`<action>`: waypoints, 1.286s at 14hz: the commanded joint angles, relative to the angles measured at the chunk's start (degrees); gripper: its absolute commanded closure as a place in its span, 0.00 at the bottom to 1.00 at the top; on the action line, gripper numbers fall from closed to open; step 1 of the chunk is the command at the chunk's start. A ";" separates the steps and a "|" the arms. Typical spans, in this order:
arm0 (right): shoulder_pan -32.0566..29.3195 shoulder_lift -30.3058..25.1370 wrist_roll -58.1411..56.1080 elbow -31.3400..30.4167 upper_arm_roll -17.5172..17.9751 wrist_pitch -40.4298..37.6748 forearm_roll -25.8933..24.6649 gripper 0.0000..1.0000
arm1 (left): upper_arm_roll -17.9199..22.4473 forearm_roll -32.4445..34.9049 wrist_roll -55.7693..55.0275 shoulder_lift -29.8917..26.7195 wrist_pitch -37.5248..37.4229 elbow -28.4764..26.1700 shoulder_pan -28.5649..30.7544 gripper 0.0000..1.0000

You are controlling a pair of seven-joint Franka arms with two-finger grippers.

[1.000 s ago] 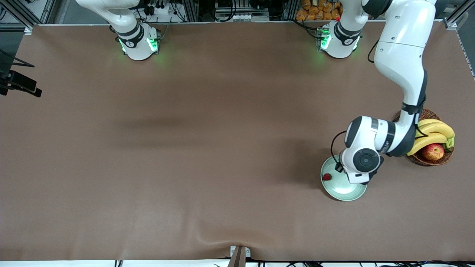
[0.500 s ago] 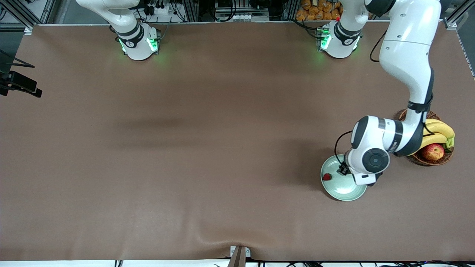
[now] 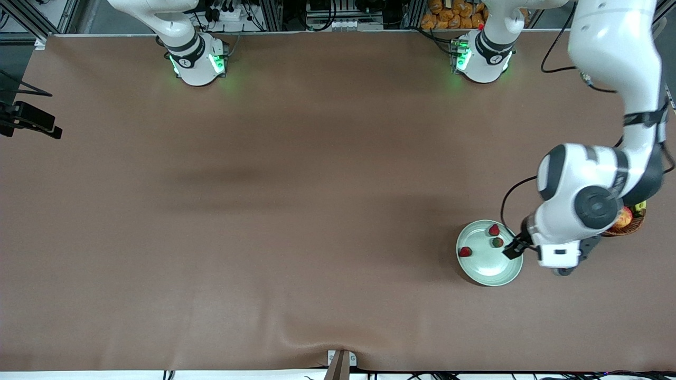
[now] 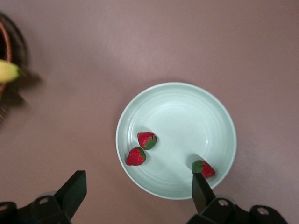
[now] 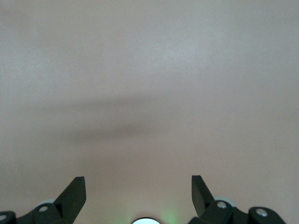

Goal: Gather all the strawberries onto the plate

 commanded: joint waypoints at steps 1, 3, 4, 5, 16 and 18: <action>0.14 -0.03 0.40 -0.04 0.12 0.14 -0.86 0.00 | -0.54 -2.38 7.76 -6.06 -1.68 -2.22 1.29 0.00; 0.14 0.24 0.40 -0.04 0.12 0.14 -0.95 0.00 | -0.63 -3.43 12.94 -8.79 -4.84 -2.14 1.20 0.00; 0.05 0.24 0.40 0.05 0.12 0.14 -0.95 0.00 | -0.63 -3.96 15.93 -9.76 -6.25 -2.14 1.02 0.00; 0.05 0.33 0.40 -0.04 0.12 0.14 -0.95 0.00 | -0.63 -4.32 18.65 -10.73 -8.09 -2.14 0.85 0.00; 0.40 0.85 0.40 0.14 0.12 0.23 -0.95 0.00 | -4.76 -5.20 37.57 -23.56 -24.62 -2.23 1.55 0.00; -0.03 1.47 0.40 0.14 0.12 0.23 -1.04 0.00 | -4.50 -7.30 40.81 -26.54 -25.68 -3.71 2.42 0.00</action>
